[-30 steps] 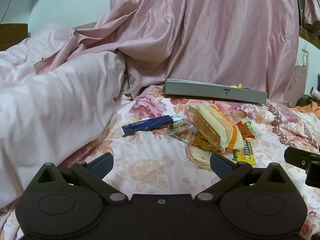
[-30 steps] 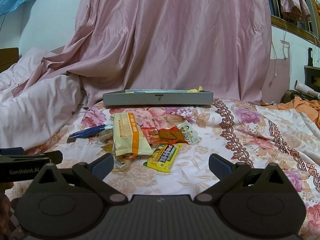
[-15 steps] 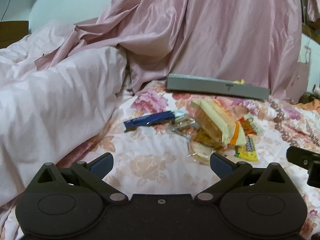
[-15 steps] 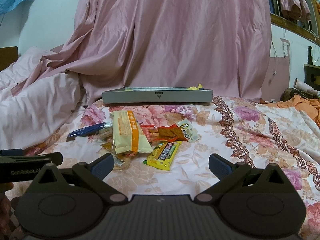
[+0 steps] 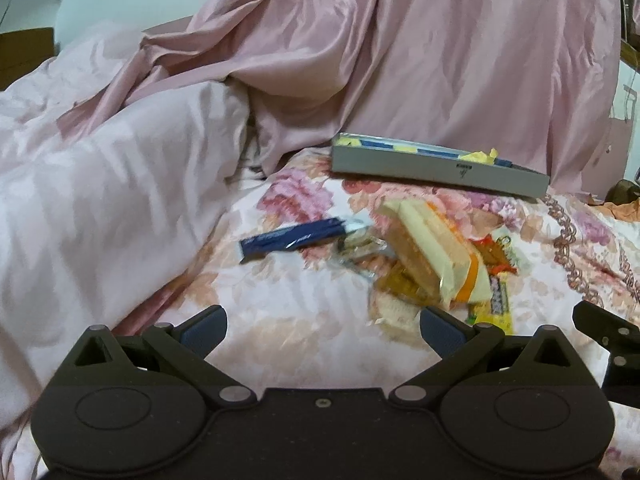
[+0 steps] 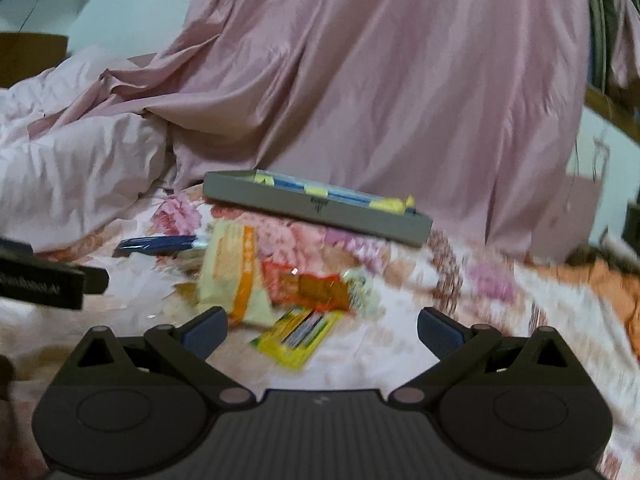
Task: Organize snacks
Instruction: 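Grasp the cream-and-orange biscuit packet with the left tool while the right tool grasps the yellow-green biscuit bar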
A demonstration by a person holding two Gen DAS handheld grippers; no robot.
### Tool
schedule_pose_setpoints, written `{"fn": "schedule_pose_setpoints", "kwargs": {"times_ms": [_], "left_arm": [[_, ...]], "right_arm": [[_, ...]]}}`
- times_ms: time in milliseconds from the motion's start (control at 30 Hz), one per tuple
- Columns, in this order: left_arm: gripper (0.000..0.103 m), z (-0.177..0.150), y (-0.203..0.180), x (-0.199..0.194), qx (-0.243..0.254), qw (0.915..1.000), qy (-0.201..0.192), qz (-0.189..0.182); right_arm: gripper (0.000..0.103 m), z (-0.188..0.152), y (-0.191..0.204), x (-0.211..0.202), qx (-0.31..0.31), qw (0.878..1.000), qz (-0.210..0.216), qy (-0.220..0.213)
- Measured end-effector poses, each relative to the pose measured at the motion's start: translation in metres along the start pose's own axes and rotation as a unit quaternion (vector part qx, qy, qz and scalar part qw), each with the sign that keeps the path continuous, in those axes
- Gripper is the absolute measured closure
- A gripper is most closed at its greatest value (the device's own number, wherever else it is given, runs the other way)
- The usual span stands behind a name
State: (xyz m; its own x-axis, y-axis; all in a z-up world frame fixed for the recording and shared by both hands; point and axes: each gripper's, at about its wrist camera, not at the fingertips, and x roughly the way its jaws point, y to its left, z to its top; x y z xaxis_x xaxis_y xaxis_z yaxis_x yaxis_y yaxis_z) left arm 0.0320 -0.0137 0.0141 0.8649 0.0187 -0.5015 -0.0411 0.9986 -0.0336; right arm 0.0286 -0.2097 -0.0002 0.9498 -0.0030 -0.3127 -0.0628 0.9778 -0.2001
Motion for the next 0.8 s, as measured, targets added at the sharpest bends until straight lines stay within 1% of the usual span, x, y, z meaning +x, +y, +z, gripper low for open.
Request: {"fn": "schedule_pose_setpoints", "kwargs": {"times_ms": [167, 300, 467, 567, 633, 700, 800], "left_arm": [[0.001, 0.028, -0.019, 0.022, 0.003, 0.9998, 0.004, -0.017], [0.001, 0.047, -0.038, 0.048, -0.001, 0.9993, 0.020, -0.033], [0.001, 0.070, -0.062, 0.088, -0.028, 0.9974, 0.054, -0.039], [0.001, 0.080, -0.073, 0.109, -0.041, 0.9957, 0.072, -0.041], [0.001, 0.084, -0.079, 0.120, -0.039, 0.9950, 0.082, -0.041], [0.001, 0.087, -0.085, 0.131, -0.034, 0.9941, 0.097, -0.036], [0.001, 0.090, -0.091, 0.147, -0.020, 0.9915, 0.125, -0.028]], "right_arm": [[0.000, 0.005, -0.017, 0.026, -0.014, 1.000, -0.004, -0.005], [0.000, 0.007, -0.025, 0.049, -0.014, 1.000, -0.002, 0.009], [0.000, 0.004, -0.019, 0.072, -0.035, 0.999, 0.007, 0.026], [0.000, -0.002, -0.016, 0.085, -0.036, 0.998, 0.012, 0.043], [0.000, -0.005, -0.016, 0.094, -0.027, 0.998, 0.017, 0.055], [0.000, -0.007, -0.015, 0.102, -0.019, 0.998, 0.022, 0.058], [0.000, -0.011, -0.014, 0.115, -0.006, 0.997, 0.027, 0.066]]}}
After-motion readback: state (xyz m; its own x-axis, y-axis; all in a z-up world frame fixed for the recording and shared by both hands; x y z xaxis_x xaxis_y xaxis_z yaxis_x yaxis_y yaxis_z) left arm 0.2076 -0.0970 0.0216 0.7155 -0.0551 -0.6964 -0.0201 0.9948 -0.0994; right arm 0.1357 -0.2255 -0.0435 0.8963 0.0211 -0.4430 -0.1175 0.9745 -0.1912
